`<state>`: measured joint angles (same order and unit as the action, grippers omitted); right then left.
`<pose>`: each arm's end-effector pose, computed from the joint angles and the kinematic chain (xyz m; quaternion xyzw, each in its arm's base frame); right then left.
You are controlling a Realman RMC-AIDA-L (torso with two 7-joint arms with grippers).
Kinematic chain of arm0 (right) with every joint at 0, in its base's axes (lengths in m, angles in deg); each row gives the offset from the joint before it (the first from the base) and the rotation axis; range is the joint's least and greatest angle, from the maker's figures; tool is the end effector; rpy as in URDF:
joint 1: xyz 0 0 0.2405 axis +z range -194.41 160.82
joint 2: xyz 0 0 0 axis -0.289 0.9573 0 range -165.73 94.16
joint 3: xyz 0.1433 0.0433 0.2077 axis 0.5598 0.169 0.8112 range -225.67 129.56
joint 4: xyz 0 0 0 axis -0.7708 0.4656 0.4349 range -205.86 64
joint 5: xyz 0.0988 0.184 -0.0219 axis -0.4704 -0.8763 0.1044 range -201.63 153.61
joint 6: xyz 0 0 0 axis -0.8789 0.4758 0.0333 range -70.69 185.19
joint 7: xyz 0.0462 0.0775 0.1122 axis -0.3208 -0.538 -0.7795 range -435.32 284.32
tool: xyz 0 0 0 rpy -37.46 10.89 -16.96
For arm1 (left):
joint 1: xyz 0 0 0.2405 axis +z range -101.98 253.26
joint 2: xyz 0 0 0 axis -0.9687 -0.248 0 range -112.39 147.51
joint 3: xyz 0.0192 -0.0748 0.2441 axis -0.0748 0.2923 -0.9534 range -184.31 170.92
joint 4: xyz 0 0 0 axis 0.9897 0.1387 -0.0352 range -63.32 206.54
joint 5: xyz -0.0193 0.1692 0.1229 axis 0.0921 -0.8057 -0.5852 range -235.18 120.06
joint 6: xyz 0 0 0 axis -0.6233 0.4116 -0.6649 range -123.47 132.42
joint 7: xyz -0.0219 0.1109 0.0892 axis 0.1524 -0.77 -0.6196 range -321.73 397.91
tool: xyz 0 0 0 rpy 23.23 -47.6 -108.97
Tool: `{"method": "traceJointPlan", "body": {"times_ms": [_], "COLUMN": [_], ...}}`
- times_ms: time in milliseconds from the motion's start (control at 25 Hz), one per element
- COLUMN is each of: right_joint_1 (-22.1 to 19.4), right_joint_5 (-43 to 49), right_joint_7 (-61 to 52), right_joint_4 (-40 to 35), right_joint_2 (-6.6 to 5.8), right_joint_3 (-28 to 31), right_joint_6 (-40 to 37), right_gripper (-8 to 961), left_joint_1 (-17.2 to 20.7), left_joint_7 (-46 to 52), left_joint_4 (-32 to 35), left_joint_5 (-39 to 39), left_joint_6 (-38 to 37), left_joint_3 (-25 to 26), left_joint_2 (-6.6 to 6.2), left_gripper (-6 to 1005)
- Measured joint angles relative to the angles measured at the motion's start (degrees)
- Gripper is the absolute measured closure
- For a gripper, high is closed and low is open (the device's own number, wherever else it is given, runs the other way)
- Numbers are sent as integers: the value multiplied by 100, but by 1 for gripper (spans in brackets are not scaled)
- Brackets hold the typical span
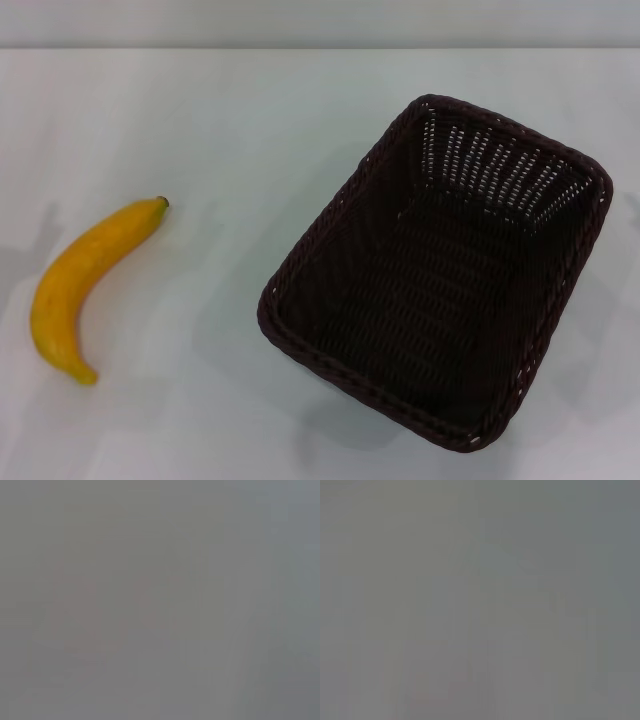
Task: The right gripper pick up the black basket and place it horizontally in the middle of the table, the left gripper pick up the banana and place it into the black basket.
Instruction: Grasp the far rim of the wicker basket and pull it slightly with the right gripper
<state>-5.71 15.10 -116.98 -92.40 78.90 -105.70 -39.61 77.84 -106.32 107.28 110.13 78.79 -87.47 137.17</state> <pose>0.3215 0.2619 0.0909 -0.6954 0.1054 0.5030 0.5023 -0.3451 0.2436 0.0633 -0.6232 -0.2328 -0.4458 0.5990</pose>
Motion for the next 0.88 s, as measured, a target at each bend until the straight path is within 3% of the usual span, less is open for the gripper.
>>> {"method": "traceJointPlan", "body": {"times_ms": [880], "right_joint_1": [12], "right_joint_5": [111], "right_joint_7": [17], "right_joint_4": [-74], "right_joint_2": [-25], "right_joint_3": [-20], "right_joint_6": [37], "right_gripper": [247], "left_joint_1": [-13], "left_joint_7": [1], "left_joint_4": [-18], "left_joint_5": [0], "left_joint_6": [6], "left_joint_3": [0], "left_joint_2": [-8], "left_gripper": [134]}}
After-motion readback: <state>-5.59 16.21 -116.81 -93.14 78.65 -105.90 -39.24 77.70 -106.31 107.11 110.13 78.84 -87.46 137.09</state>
